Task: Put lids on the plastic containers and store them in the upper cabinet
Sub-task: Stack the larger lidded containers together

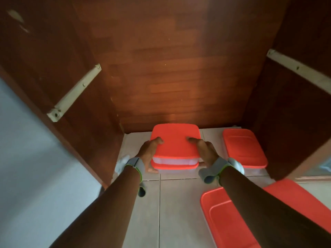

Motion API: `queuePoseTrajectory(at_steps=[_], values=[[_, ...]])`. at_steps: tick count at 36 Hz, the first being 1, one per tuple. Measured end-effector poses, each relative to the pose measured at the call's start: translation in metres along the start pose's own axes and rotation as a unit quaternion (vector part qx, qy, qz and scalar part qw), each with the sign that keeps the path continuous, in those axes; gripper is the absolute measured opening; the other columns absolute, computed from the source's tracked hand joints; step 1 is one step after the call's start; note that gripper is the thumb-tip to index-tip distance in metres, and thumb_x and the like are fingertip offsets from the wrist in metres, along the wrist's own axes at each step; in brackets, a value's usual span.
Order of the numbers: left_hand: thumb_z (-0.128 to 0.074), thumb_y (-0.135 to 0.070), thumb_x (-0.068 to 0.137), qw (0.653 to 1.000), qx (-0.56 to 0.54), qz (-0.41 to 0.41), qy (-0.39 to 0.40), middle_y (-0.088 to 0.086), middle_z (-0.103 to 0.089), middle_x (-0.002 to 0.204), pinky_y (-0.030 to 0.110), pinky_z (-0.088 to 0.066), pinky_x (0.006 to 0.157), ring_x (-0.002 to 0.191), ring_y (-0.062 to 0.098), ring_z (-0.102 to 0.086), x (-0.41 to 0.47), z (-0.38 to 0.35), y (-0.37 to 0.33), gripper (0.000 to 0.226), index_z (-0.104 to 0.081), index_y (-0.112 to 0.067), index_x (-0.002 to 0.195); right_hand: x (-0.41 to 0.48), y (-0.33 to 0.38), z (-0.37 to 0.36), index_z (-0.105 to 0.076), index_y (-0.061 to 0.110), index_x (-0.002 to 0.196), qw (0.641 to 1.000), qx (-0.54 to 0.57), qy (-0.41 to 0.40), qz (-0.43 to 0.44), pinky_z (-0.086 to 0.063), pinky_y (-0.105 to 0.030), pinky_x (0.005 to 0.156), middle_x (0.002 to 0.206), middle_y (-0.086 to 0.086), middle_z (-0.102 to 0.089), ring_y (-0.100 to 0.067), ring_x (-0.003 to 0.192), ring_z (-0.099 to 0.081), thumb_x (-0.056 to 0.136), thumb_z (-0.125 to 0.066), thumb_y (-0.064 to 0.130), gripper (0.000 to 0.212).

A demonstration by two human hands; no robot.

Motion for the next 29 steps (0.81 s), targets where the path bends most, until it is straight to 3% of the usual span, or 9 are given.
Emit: queuePoseTrajectory(at_steps=[3, 7, 10, 15, 18, 19, 22, 24, 29], values=[[-0.058, -0.037, 0.087, 1.0, -0.002, -0.001, 0.005, 0.009, -0.058, 0.121, 0.062, -0.047, 0.094, 0.103, 0.035, -0.056, -0.011, -0.003, -0.004, 0.039, -0.047, -0.019, 0.121, -0.016, 0.01, 0.004, -0.062, 0.013, 0.101, 0.999, 0.002, 0.034, -0.003, -0.043, -0.022, 0.054, 0.094, -0.005, -0.068, -0.013, 0.069, -0.06, 0.082, -0.069, 0.036, 0.03], [-0.058, -0.036, 0.088, 0.999, 0.02, -0.041, 0.027, 0.006, -0.06, 0.12, 0.06, -0.052, 0.09, 0.094, 0.031, -0.061, -0.039, -0.007, -0.009, 0.037, -0.05, -0.024, 0.123, -0.046, 0.026, 0.029, -0.068, 0.014, 0.096, 1.0, 0.0, 0.017, 0.025, -0.046, -0.021, 0.056, 0.08, 0.006, -0.07, -0.009, 0.07, -0.064, 0.08, -0.071, 0.038, 0.029], [-0.062, -0.037, 0.085, 0.994, 0.053, -0.082, 0.056, 0.007, -0.066, 0.109, 0.054, -0.058, 0.083, 0.084, 0.032, -0.069, -0.069, -0.019, -0.013, 0.04, -0.052, -0.025, 0.122, -0.068, 0.038, 0.059, -0.072, 0.006, 0.098, 0.999, -0.001, 0.018, 0.031, -0.051, -0.019, 0.053, 0.074, 0.001, -0.075, -0.013, 0.061, -0.07, 0.08, -0.072, 0.034, 0.033], [-0.069, -0.046, 0.078, 0.983, 0.099, -0.098, 0.117, 0.02, -0.068, 0.108, 0.049, -0.062, 0.075, 0.086, 0.038, -0.073, -0.114, -0.06, -0.008, 0.064, -0.047, -0.021, 0.133, -0.112, 0.053, 0.125, -0.072, 0.016, 0.09, 0.997, -0.059, -0.031, 0.041, -0.056, -0.034, 0.078, 0.079, 0.001, -0.071, -0.02, 0.074, -0.066, 0.064, -0.076, 0.051, 0.044], [-0.074, -0.046, 0.073, 0.98, 0.09, -0.085, 0.155, 0.022, -0.068, 0.108, 0.043, -0.063, 0.066, 0.084, 0.038, -0.073, -0.138, -0.096, 0.011, 0.074, -0.044, -0.025, 0.136, -0.144, 0.045, 0.173, -0.074, 0.01, 0.093, 0.997, -0.072, -0.029, 0.026, -0.056, -0.044, 0.089, 0.088, -0.008, -0.076, -0.026, 0.08, -0.07, 0.057, -0.08, 0.05, 0.054], [-0.076, -0.046, 0.07, 0.98, 0.083, -0.076, 0.164, 0.022, -0.067, 0.11, 0.044, -0.063, 0.067, 0.086, 0.037, -0.073, -0.146, -0.11, 0.02, 0.073, -0.047, -0.025, 0.134, -0.152, 0.041, 0.188, -0.074, 0.006, 0.096, 0.997, -0.069, -0.017, 0.016, -0.056, -0.04, 0.086, 0.085, -0.01, -0.077, -0.026, 0.074, -0.07, 0.058, -0.082, 0.046, 0.056], [-0.078, -0.043, 0.065, 0.98, 0.049, -0.052, 0.186, 0.012, -0.064, 0.116, 0.048, -0.063, 0.07, 0.099, 0.031, -0.068, -0.169, -0.153, 0.048, 0.068, -0.055, -0.022, 0.124, -0.174, 0.03, 0.228, -0.07, 0.007, 0.088, 0.997, -0.073, 0.009, -0.001, -0.052, -0.016, 0.049, 0.058, -0.005, -0.071, -0.016, 0.045, -0.067, 0.082, -0.071, 0.029, 0.022], [-0.08, -0.046, 0.055, 0.981, 0.032, -0.053, 0.182, 0.01, -0.064, 0.116, 0.049, -0.063, 0.071, 0.099, 0.03, -0.068, -0.179, -0.18, 0.065, 0.074, -0.058, -0.019, 0.121, -0.185, 0.022, 0.253, -0.067, 0.007, 0.09, 0.997, -0.072, 0.005, -0.01, -0.051, -0.015, 0.041, 0.059, -0.005, -0.073, -0.014, 0.045, -0.069, 0.089, -0.063, 0.022, 0.015], [-0.082, -0.05, 0.051, 0.987, 0.02, -0.034, 0.156, 0.016, -0.063, 0.096, 0.039, -0.064, 0.068, 0.074, 0.034, -0.071, -0.198, -0.218, 0.091, 0.084, -0.058, -0.011, 0.121, -0.198, 0.002, 0.287, -0.069, 0.01, 0.116, 0.996, -0.085, 0.009, -0.018, -0.057, -0.04, 0.089, 0.097, -0.009, -0.077, -0.027, 0.086, -0.074, 0.07, -0.076, 0.04, 0.055]])
Point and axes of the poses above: each hand's wrist, its own x-axis towards the middle knuckle, its own z-axis out of the back of the hand, y = z × x, the point moved 3 cm from there along x, towards the middle knuckle
